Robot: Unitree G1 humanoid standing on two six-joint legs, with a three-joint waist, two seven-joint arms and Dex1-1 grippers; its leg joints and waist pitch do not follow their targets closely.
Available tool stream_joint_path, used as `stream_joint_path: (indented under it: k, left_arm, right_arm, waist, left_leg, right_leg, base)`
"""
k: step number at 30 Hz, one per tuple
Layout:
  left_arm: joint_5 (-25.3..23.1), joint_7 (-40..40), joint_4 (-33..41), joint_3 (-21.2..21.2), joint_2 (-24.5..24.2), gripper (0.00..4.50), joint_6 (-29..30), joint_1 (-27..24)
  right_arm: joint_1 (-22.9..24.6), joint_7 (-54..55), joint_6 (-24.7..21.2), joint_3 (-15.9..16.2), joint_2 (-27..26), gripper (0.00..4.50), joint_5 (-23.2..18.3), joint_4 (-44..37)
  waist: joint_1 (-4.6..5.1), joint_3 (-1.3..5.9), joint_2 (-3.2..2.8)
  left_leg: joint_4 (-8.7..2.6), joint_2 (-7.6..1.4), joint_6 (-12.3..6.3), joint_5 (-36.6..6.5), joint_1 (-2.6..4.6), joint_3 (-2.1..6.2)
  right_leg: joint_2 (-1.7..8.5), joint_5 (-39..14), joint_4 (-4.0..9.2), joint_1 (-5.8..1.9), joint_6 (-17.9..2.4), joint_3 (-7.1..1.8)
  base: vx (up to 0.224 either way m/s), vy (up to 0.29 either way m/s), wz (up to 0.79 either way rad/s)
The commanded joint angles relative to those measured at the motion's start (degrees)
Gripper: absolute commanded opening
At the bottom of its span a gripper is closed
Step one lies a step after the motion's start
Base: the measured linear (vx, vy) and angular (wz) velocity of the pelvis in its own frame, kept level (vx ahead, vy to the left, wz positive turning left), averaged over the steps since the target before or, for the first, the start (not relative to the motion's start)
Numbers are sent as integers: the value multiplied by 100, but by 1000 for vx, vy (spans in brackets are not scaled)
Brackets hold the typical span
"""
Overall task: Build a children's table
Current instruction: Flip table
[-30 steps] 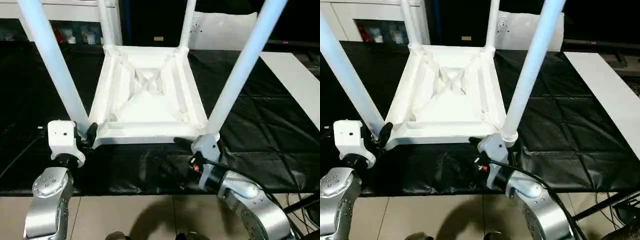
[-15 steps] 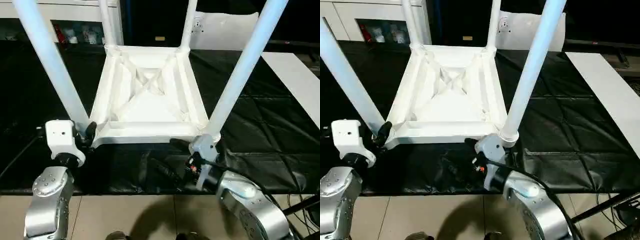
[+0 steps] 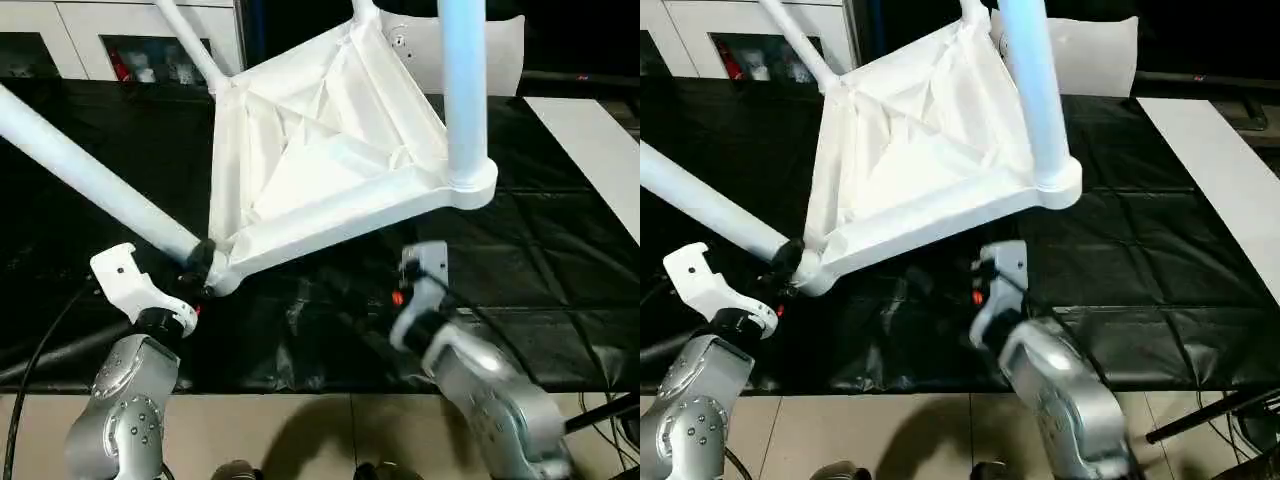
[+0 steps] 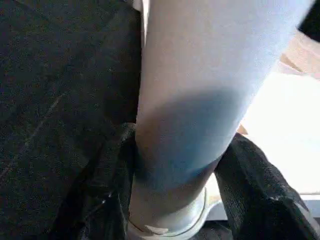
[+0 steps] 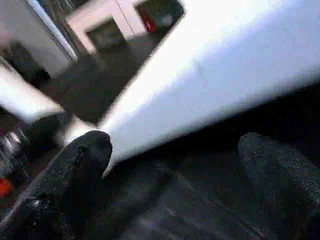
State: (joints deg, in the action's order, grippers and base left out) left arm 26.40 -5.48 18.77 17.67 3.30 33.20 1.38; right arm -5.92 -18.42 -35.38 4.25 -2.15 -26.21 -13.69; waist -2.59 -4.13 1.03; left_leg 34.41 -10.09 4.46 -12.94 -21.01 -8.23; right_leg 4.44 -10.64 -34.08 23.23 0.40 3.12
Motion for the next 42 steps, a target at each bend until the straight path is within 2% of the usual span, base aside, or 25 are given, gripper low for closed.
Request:
stream_joint_path:
  k: [1,4,5,6,7,8,9,10,11,12,13,14,15,16,18,24,31,32,33,34,37,40,42]
  left_arm:
    - [336,-153,-113,-315,549,204,334,31]
    - [539,-96,-102,-430,518,204,421,4]
    - [683,-78,-81,-530,471,204,469,-10]
    - [711,-86,-88,-557,470,204,485,-7]
    - [711,-86,-88,-557,470,204,485,-7]
    - [721,-102,-86,-576,477,204,523,-4]
    - [707,-115,-83,-585,504,204,562,-1]
    - [700,-121,-77,-589,531,204,596,0]
    - [691,-121,-71,-590,549,204,607,-1]
    - [663,-80,-70,-570,590,204,591,15]
    - [651,-56,-72,-558,607,204,577,25]
    - [690,118,-96,-433,692,204,483,90]
    - [704,146,-103,-406,707,204,467,100]
    - [784,250,-134,-287,771,204,403,151]
    - [837,262,-140,-264,779,204,405,169]
    - [1043,376,-105,-220,871,204,422,183]
    - [1338,476,-97,-134,802,204,346,208]
    - [1345,457,-71,-173,738,204,394,188]
    - [1357,425,-52,-222,689,204,454,164]
    - [1365,406,-43,-252,663,204,488,149]
    - [1424,203,-22,-502,484,204,685,53]
    - [1415,135,-20,-641,376,204,789,13]
    - [1439,108,-8,-731,288,204,850,-18]
  right_arm:
    - [-135,35,152,-174,-135,450,-210,234]
    - [-376,17,315,-224,-295,450,-221,548]
    - [-626,106,513,-287,-439,450,-140,933]
    - [-749,198,606,-373,-543,450,-150,1132]
    - [-749,198,606,-373,-543,450,-150,1132]
    - [-906,314,696,-487,-668,450,-171,1375]
    - [-1052,433,773,-582,-759,450,-165,1604]
    - [-1180,577,842,-671,-838,450,-149,1812]
    - [-1242,664,857,-730,-886,450,-162,1917]
    - [-1339,749,876,-796,-961,450,-192,2044]
    - [-1369,761,882,-809,-985,450,-204,2074]
    - [-1414,709,888,-764,-1033,450,-281,2082]
    - [-1407,707,887,-752,-1036,450,-284,2068]
    - [-1356,678,881,-695,-1056,450,-320,1986]
    - [-1324,687,911,-698,-1087,450,-372,1970]
    - [-1341,846,878,-943,-1145,450,-545,2122]
    - [-1287,966,912,-980,-1195,450,-706,2081]
    - [-1300,925,1004,-1014,-1236,450,-756,2110]
    - [-1355,866,1075,-1041,-1257,450,-792,2179]
    - [-1396,831,1116,-1057,-1268,450,-808,2229]
    - [-1871,595,1425,-1115,-1319,450,-820,2787]
    - [-2261,599,1642,-1296,-1382,450,-889,3280]
    - [-2617,633,1825,-1476,-1433,450,-1016,3751]
  waist:
    - [32,274,6]
    - [38,280,31]
    - [66,272,30]
    - [88,269,58]
    - [88,269,58]
    - [102,271,47]
    - [116,284,78]
    - [126,290,69]
    - [150,302,100]
    - [151,301,86]
    - [167,314,95]
    - [178,330,106]
    - [178,330,106]
    - [162,339,84]
    - [160,351,96]
    - [136,333,105]
    - [68,333,123]
    - [71,327,118]
    - [63,326,75]
    - [70,323,101]
    - [79,331,68]
    - [43,335,72]
    - [46,340,92]
  left_leg:
    - [-470,-225,-192,-459,-27,-1]
    - [-472,-219,-124,-515,-33,-12]
    - [-483,-212,-84,-597,-44,-1]
    - [-491,-200,-41,-719,-51,-8]
    - [-491,-200,-41,-719,-51,-8]
    - [-486,-194,-11,-798,-33,-12]
    - [-485,-194,-9,-796,-39,-13]
    - [-489,-187,12,-765,-49,-7]
    - [-472,-182,-2,-783,-28,-28]
    - [-470,-181,-11,-763,-25,-29]
    - [-464,-175,-45,-655,-37,-29]
    - [-445,-185,-85,-550,-15,-42]
    - [-445,-185,-85,-550,-15,-42]
    - [-427,-184,-130,-371,-5,-51]
    - [-420,-188,-178,-247,-6,-59]
    - [-427,-188,-164,-435,5,-79]
    - [-414,-185,-178,-220,3,-86]
    - [-412,-184,-177,-256,6,-92]
    - [-413,-186,-171,-259,10,-84]
    - [-411,-185,-176,-271,4,-89]
    - [-405,-190,-180,-291,5,-90]
    - [-389,-193,-255,-145,9,-100]
    - [-387,-192,-301,-152,9,-100]
  right_leg:
    - [281,-803,332,-290,-906,-256]
    - [281,-896,341,-298,-855,-262]
    - [282,-1011,338,-300,-845,-257]
    - [285,-1284,365,-299,-778,-265]
    - [285,-1284,365,-299,-778,-265]
    - [271,-1466,378,-275,-679,-277]
    - [275,-1494,379,-283,-663,-277]
    - [272,-1496,364,-287,-658,-276]
    - [260,-1477,376,-268,-653,-287]
    - [266,-1438,366,-264,-673,-294]
    - [269,-1311,351,-279,-716,-291]
    - [256,-1113,340,-273,-746,-290]
    - [256,-1113,340,-273,-746,-290]
    - [245,-769,307,-278,-821,-290]
    - [238,-554,281,-292,-885,-284]
    - [246,-909,310,-276,-855,-293]
    - [233,-630,265,-277,-814,-293]
    - [226,-630,273,-268,-800,-293]
    - [232,-615,262,-266,-803,-293]
    - [223,-610,274,-264,-793,-290]
    - [227,-545,263,-255,-885,-287]
    - [219,-288,235,-256,-1001,-287]
    - [226,-297,220,-260,-1058,-278]
  base:
    - [0,0,0]
    - [0,0,0]
    - [0,0,0]
    - [0,0,0]
    - [0,0,0]
    - [0,0,0]
    - [0,0,0]
    - [0,0,0]
    - [0,0,0]
    - [0,0,0]
    - [0,0,0]
    - [0,0,0]
    - [0,0,0]
    - [0,0,0]
    - [0,0,0]
    - [0,0,0]
    - [0,0,0]
    - [0,0,0]
    - [0,0,0]
    - [0,0,0]
    - [0,0,0]
    - [0,0,0]
    - [0,0,0]
